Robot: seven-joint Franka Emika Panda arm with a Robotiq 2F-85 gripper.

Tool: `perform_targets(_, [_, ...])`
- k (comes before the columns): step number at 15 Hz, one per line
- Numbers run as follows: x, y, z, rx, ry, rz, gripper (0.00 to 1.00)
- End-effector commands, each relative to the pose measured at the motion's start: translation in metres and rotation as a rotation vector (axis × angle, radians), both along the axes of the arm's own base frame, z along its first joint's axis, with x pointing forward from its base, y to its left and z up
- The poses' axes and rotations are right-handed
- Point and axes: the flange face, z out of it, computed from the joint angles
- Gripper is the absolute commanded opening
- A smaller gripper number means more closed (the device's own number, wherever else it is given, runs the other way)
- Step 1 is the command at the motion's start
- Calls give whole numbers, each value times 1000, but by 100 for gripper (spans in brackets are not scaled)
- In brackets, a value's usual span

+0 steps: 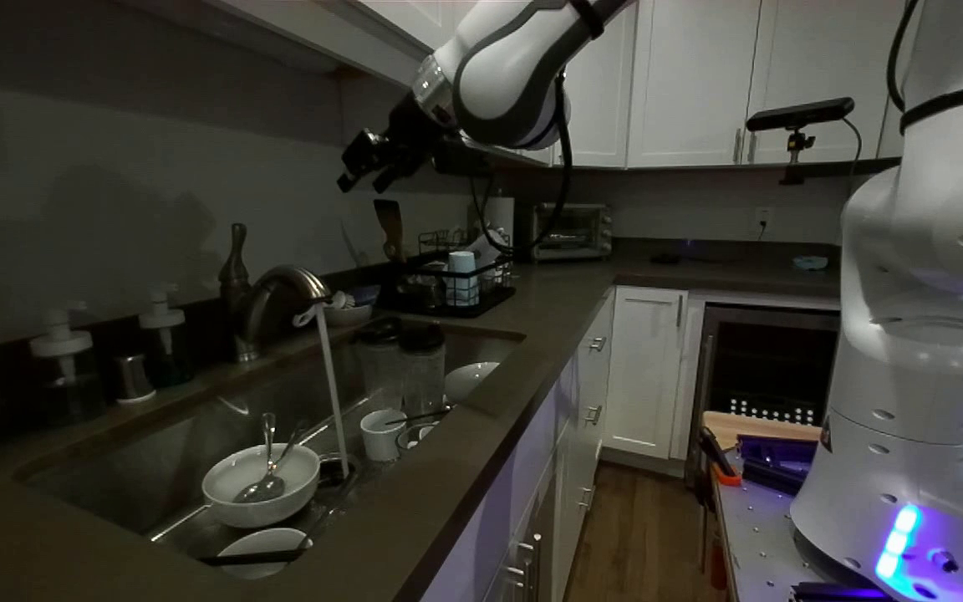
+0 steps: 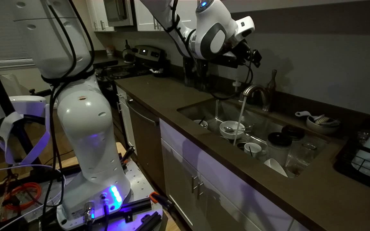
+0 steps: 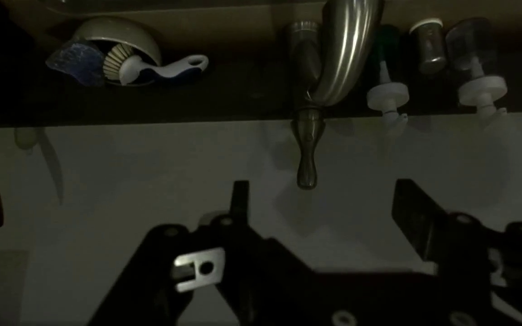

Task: Close the tap

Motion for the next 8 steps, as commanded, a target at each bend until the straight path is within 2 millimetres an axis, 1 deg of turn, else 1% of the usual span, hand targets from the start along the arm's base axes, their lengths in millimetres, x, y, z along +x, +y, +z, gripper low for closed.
perform_targets(1, [18, 5, -5, 26, -55, -9, 73])
perform_targets(2, [22, 6, -6, 28, -61, -7, 71])
perform_targets(3, [27, 6, -6, 28, -63, -8, 74])
perform_targets(4, [32, 7, -7, 29, -64, -7, 71])
perform_targets(5, [38, 6, -6, 29, -65, -9, 65])
perform_targets(6, [43, 5, -6, 29, -67, -9, 66])
perform_targets(8, [54, 3, -3, 26, -78, -11, 44])
